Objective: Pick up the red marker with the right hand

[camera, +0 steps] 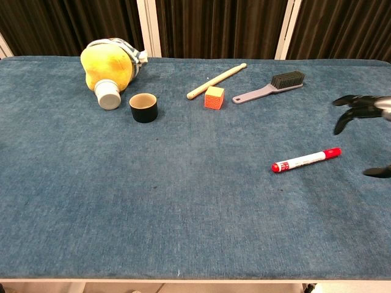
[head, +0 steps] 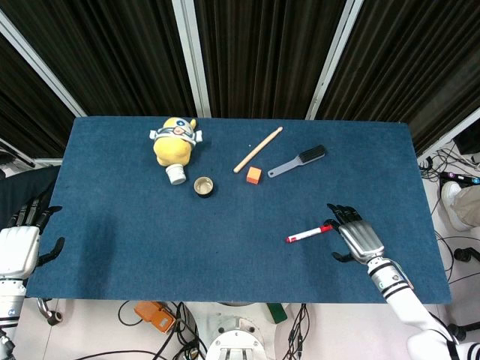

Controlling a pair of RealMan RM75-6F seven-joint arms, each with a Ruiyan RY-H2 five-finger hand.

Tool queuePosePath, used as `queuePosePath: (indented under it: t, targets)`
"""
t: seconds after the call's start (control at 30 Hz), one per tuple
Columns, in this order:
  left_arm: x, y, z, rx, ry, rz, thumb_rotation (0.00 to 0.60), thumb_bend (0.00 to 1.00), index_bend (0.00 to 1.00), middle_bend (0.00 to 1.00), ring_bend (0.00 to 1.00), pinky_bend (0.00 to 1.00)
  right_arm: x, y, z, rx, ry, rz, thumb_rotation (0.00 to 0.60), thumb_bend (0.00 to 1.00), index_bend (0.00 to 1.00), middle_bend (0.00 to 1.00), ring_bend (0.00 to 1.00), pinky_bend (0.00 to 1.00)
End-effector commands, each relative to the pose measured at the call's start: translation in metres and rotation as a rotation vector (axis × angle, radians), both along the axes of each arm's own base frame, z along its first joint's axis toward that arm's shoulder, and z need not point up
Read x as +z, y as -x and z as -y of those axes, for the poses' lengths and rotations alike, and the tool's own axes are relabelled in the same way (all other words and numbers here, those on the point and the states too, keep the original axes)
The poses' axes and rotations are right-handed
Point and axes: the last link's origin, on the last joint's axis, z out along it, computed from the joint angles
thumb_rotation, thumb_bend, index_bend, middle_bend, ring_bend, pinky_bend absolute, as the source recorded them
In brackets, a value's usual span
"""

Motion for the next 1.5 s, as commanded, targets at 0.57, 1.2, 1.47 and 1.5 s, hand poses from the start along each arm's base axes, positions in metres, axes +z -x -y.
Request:
queuePosePath:
  t: [0.57,1.2,1.47,1.5]
  targets:
    - [0.001,0.001,-0.001,0.004,0.000,0.002,0.600,0.32,0.21,0.00,0.00,0.17,-0.038,-0.004,0.038,-0.029,-0.033,0.020,0.600,0.35,0.50,0.04,0.09,0.12]
    - [0.000,0.001,-0.001,0.008,0.003,0.001,0.600,0.32,0.21,0.00,0.00,0.17,-0.057,-0.012,0.050,-0.023,-0.070,0.023,0.600,0.38,0.57,0.05,0.09,0.13]
    - [0.001,0.002,-0.001,0.012,0.001,0.008,0.600,0.32,0.21,0.00,0.00,0.17,-0.062,-0.012,0.055,-0.028,-0.079,0.025,0.600,0.42,0.62,0.06,0.10,0.14]
    - [0.001,0.001,-0.001,0.011,0.001,0.008,0.600,0.32,0.21,0.00,0.00,0.17,-0.062,-0.013,0.055,-0.029,-0.080,0.028,0.600,0.43,0.62,0.06,0.10,0.14]
